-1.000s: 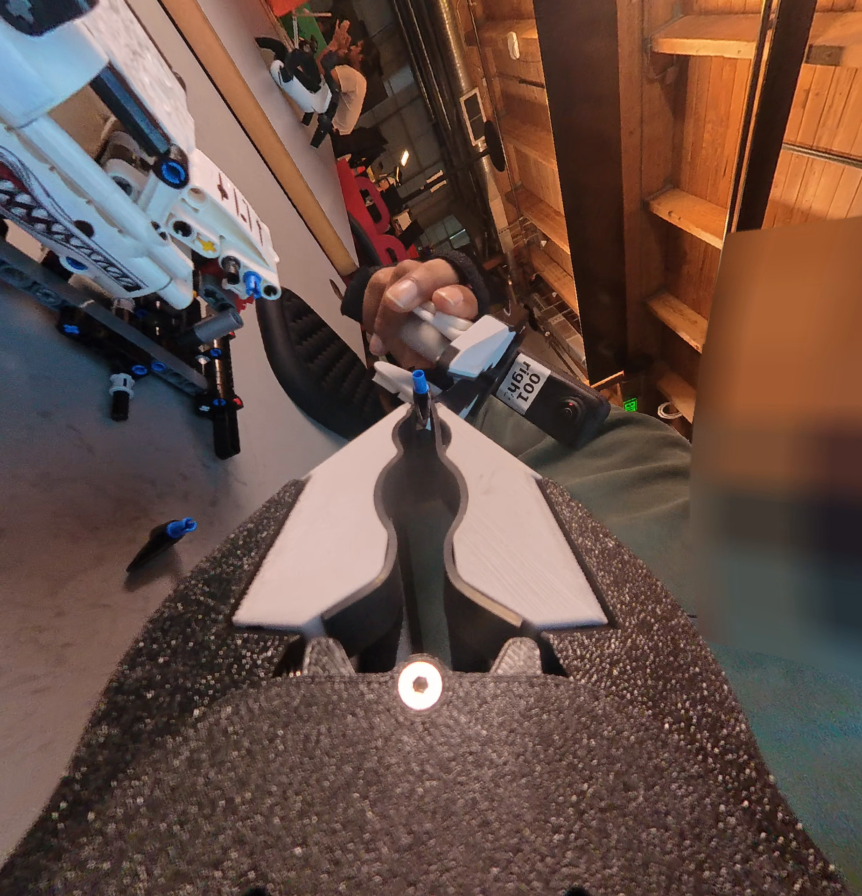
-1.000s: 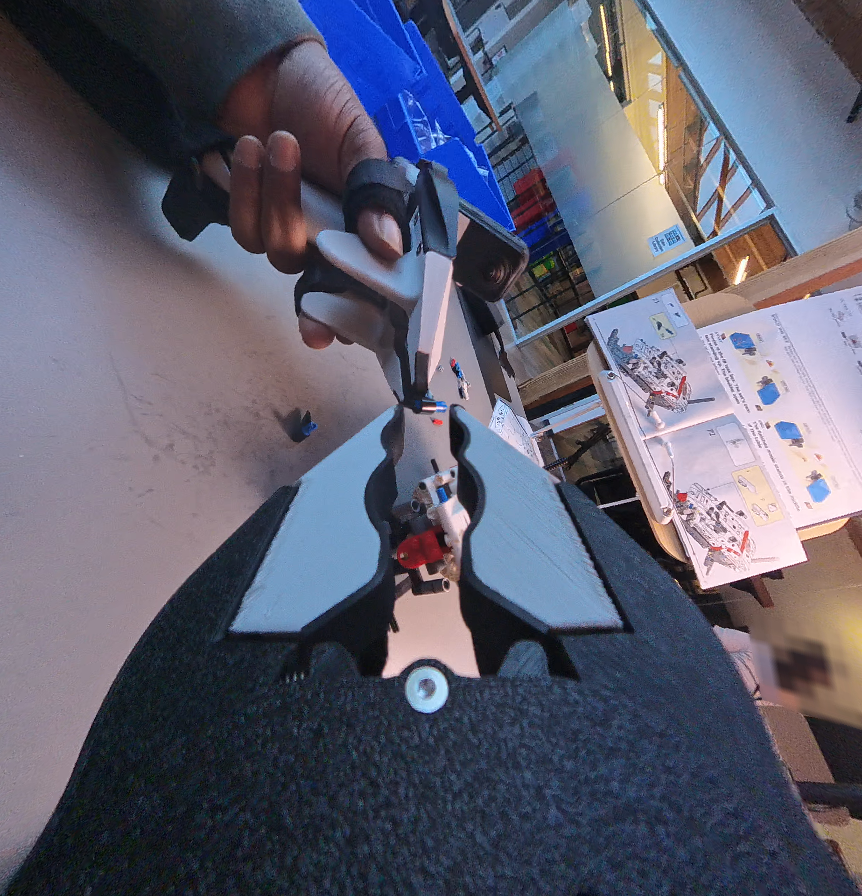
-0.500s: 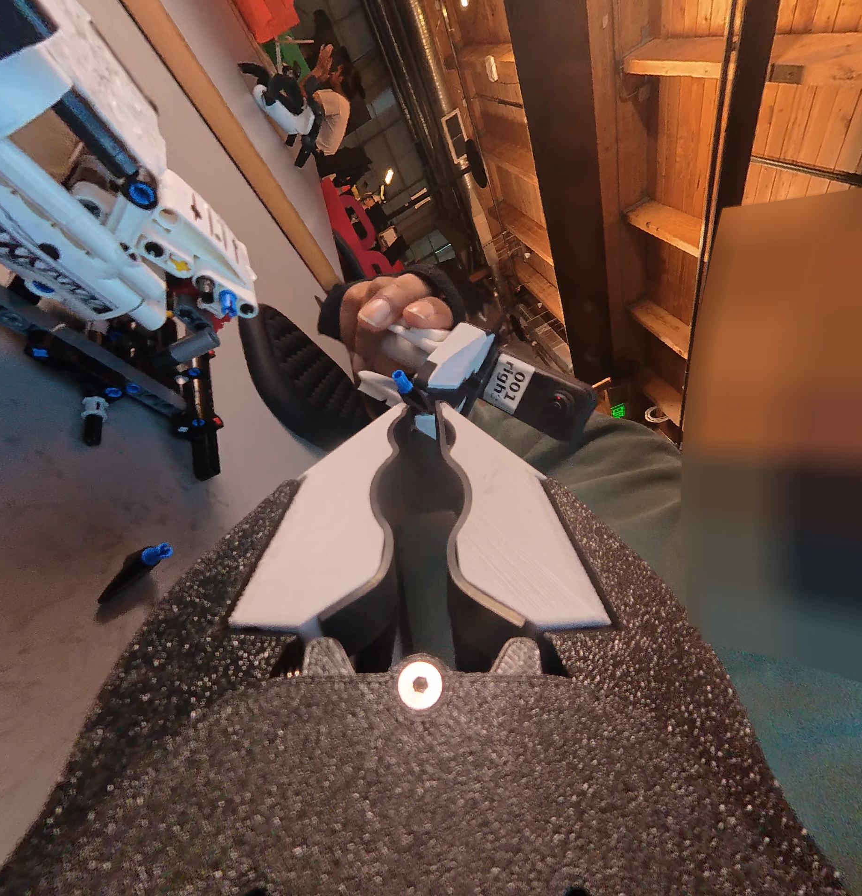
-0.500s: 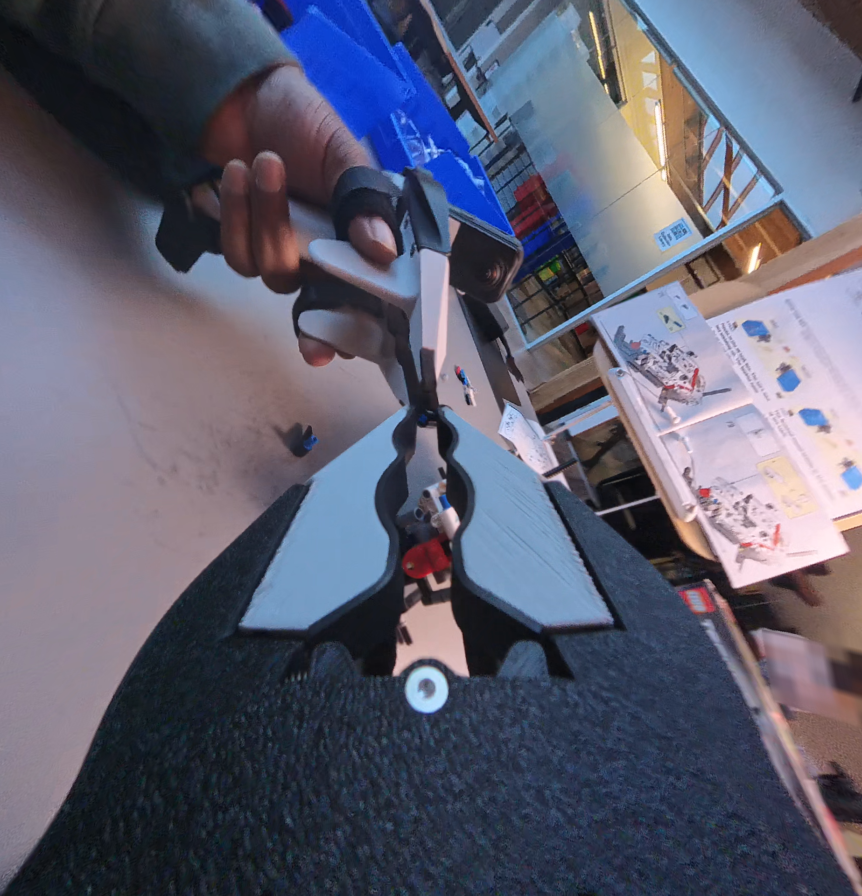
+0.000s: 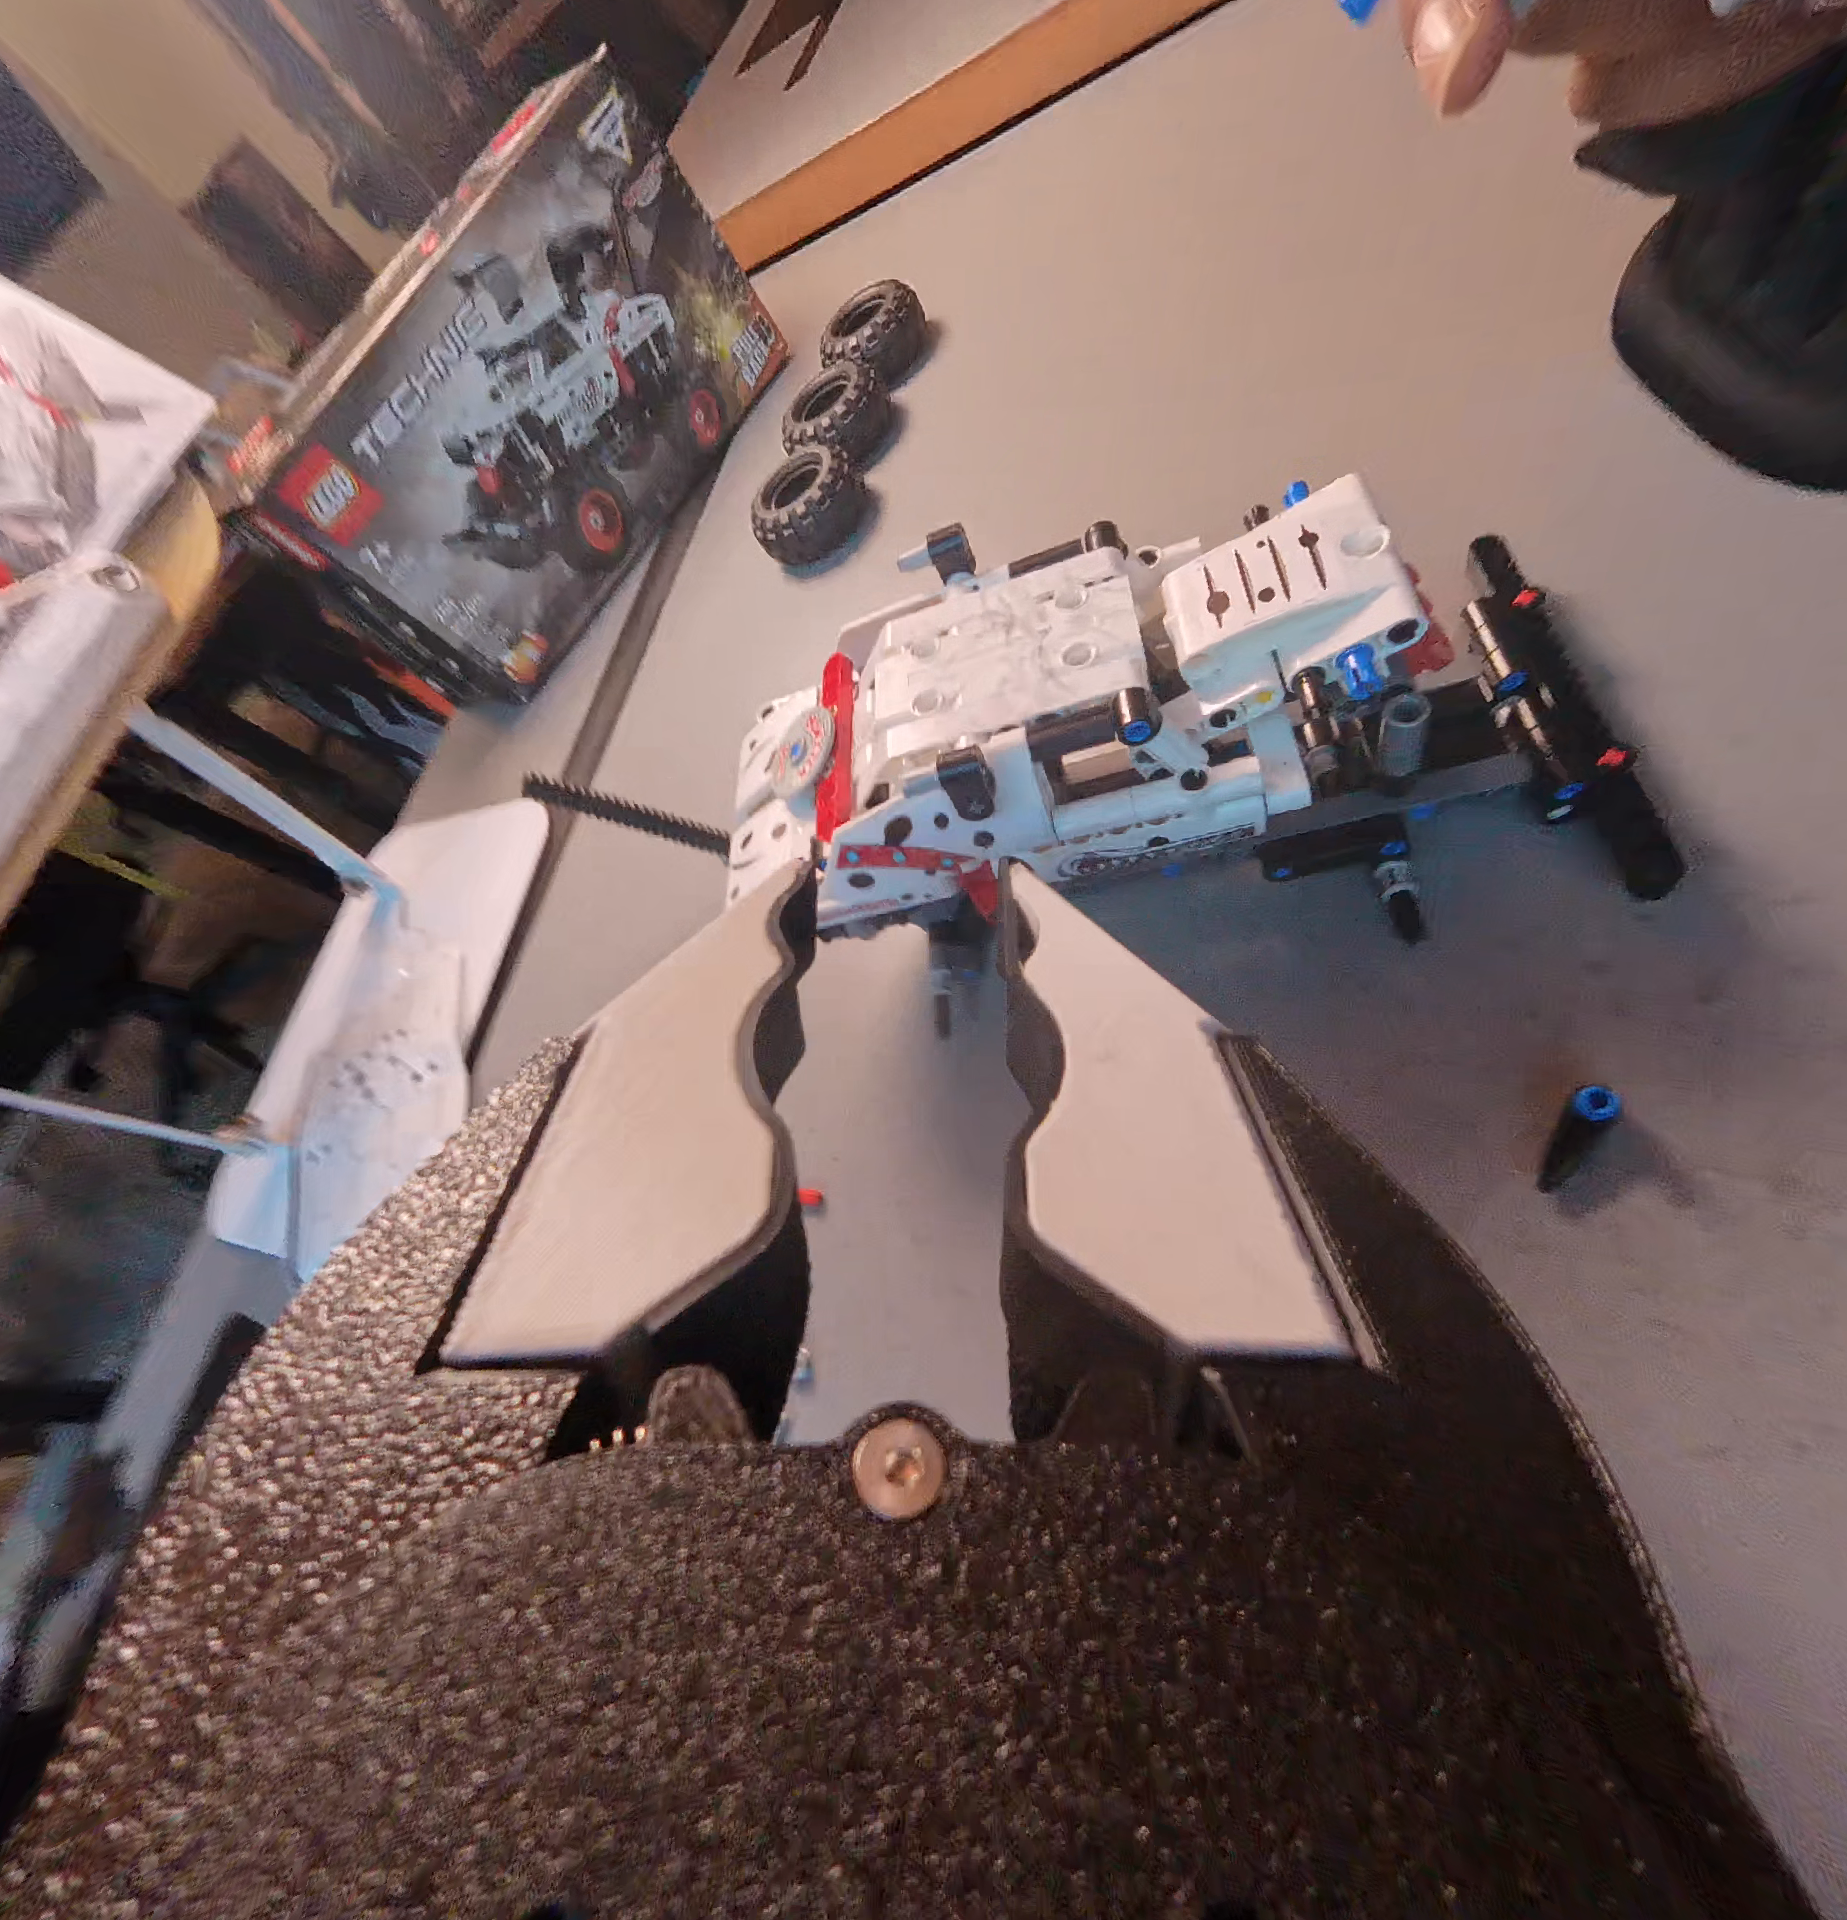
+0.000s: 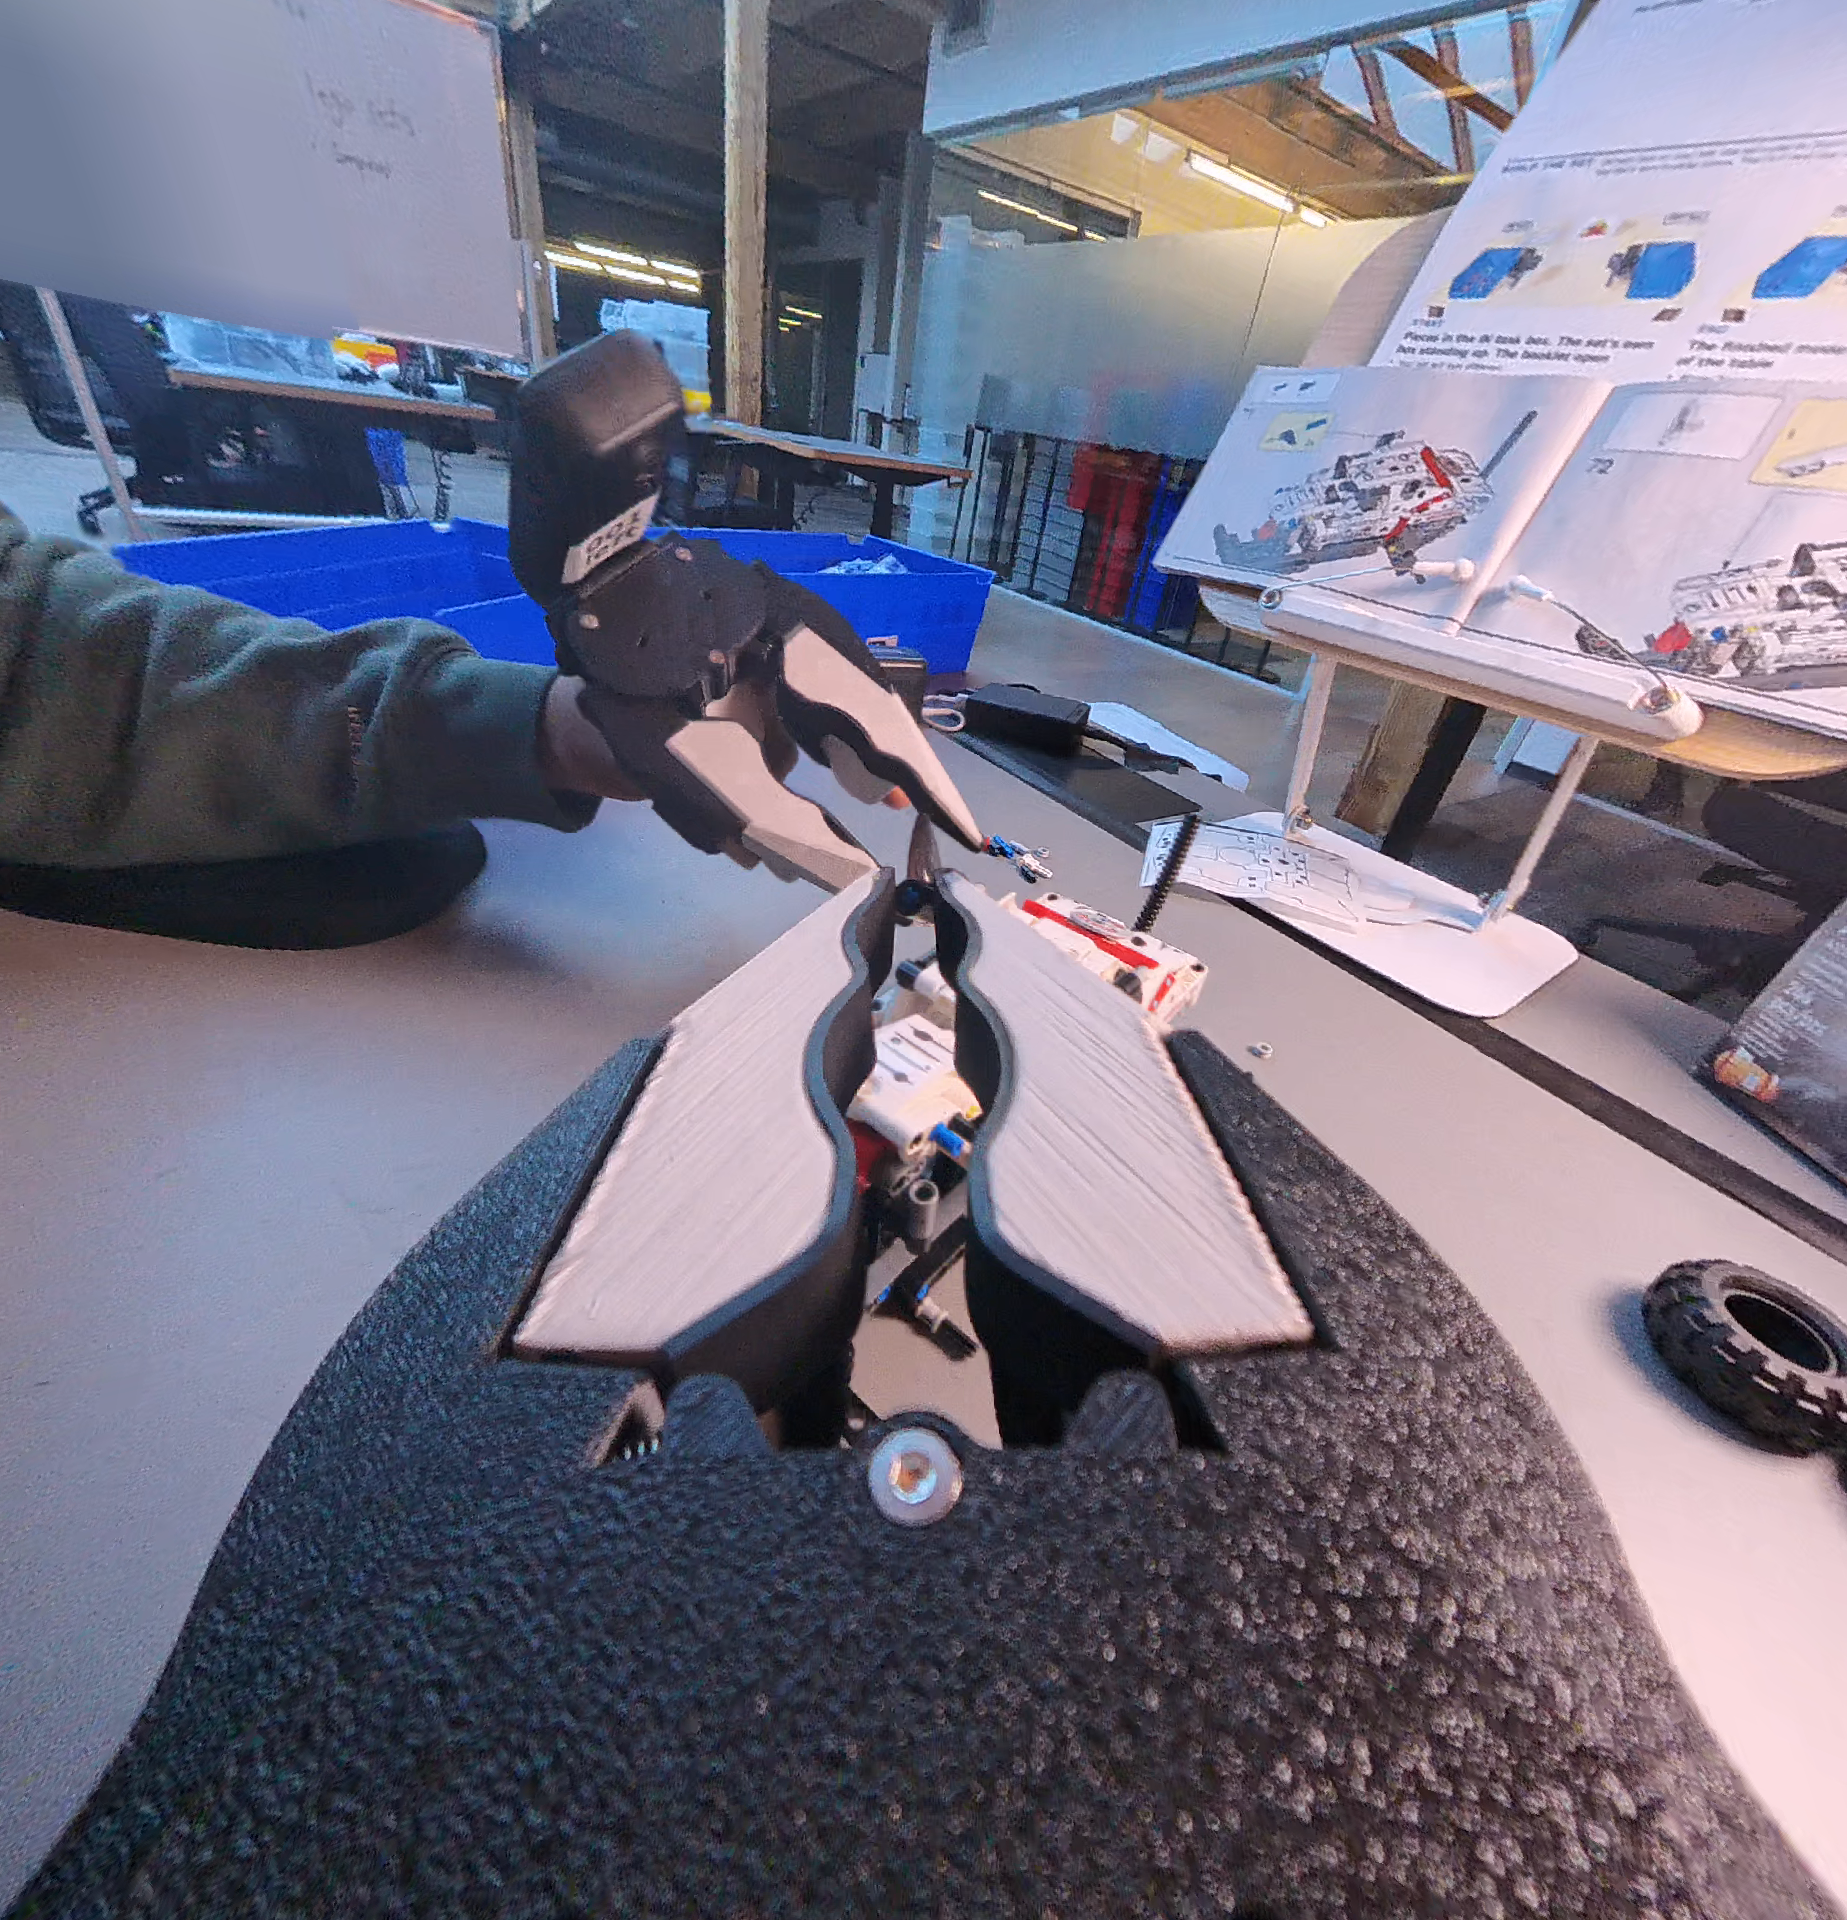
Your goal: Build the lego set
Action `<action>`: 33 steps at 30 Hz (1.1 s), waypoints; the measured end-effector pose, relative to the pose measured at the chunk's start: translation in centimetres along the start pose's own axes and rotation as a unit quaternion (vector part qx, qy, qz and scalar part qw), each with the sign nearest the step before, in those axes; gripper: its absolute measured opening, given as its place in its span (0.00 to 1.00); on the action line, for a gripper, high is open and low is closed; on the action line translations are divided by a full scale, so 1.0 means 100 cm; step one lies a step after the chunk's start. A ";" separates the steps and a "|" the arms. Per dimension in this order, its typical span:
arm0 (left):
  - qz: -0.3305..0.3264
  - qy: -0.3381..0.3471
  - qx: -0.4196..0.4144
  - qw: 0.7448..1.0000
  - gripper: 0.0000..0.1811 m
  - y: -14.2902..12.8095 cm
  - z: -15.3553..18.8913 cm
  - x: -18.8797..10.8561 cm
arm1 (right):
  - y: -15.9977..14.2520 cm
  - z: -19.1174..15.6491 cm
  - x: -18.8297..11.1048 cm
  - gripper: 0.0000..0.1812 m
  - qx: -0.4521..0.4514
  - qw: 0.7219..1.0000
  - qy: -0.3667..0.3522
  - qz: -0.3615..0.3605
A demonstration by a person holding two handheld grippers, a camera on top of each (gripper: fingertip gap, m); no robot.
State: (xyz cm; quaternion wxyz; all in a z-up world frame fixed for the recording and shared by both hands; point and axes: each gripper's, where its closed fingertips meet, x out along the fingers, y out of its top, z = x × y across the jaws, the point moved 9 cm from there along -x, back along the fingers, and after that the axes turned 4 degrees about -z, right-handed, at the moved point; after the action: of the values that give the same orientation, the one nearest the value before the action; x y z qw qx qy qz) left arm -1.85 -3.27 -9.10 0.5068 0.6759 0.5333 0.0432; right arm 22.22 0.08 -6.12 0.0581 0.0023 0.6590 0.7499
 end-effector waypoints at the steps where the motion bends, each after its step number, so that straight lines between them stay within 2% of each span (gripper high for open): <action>1: -0.003 0.009 0.043 0.999 0.19 0.004 0.000 0.004 | -0.001 0.003 -0.001 0.04 0.001 1.000 -0.003 0.000; 6: -0.022 -0.050 0.189 0.980 0.23 0.023 -0.003 0.019 | -0.006 0.014 -0.008 0.04 0.014 1.000 -0.001 0.001; 9: -0.041 -0.074 0.245 0.966 0.25 0.031 -0.004 0.024 | -0.010 0.020 -0.010 0.04 0.026 1.000 0.012 0.009; 16: -0.038 -0.130 0.250 0.959 0.22 0.047 -0.008 0.033 | -0.025 0.032 -0.002 0.04 0.082 0.996 0.033 0.005; 19: -0.056 -0.148 0.262 0.952 0.23 0.050 -0.006 0.040 | -0.030 0.031 0.001 0.04 0.092 0.995 0.041 -0.007; 21: -0.062 -0.158 0.278 0.946 0.19 0.050 -0.003 0.044 | -0.030 0.030 0.002 0.04 0.093 0.995 0.043 -0.008; 27: -0.069 -0.149 0.294 0.942 0.15 0.054 0.002 0.050 | -0.032 0.033 0.004 0.04 0.108 0.994 0.030 -0.018; 31: -0.054 -0.092 0.324 0.940 0.10 0.053 0.009 0.053 | -0.032 0.035 0.002 0.04 0.115 0.993 0.022 -0.010; 33: -0.042 -0.070 0.314 0.946 0.09 0.052 0.012 0.052 | -0.029 0.036 -0.001 0.04 0.122 0.992 0.020 0.004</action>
State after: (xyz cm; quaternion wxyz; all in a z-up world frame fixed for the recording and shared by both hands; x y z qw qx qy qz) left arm 4.62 0.37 -8.41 0.3062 0.7792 0.5109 -0.1952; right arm 22.86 3.98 -8.54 0.0414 -0.0027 0.7463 0.6643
